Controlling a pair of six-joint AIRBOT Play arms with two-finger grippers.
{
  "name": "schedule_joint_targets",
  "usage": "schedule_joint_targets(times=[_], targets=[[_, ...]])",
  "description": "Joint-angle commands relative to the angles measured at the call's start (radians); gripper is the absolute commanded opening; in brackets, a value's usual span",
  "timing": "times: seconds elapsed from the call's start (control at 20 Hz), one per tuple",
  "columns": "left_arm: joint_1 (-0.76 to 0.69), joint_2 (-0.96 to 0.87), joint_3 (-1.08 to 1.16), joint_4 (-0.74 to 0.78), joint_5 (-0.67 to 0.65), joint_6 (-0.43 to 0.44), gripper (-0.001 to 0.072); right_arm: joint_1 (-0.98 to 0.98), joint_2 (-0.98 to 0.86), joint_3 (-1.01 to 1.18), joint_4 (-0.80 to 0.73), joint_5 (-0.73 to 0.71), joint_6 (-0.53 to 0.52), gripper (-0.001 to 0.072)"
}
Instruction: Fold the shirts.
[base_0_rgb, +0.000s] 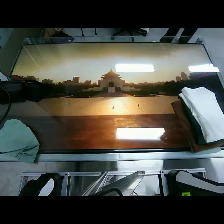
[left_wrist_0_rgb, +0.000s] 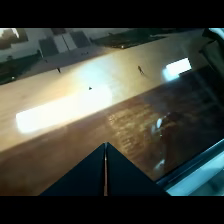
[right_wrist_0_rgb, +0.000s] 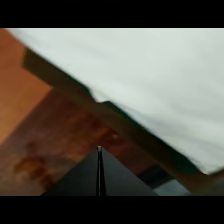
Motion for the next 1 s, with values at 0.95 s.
schedule_joint_targets(times=[0.95], targets=[[-0.339,0.412,-0.880,0.016,0.199,-0.163,0.0015,0.977,0.275,-0.888,0.171,-0.589,0.018,0.0021]])
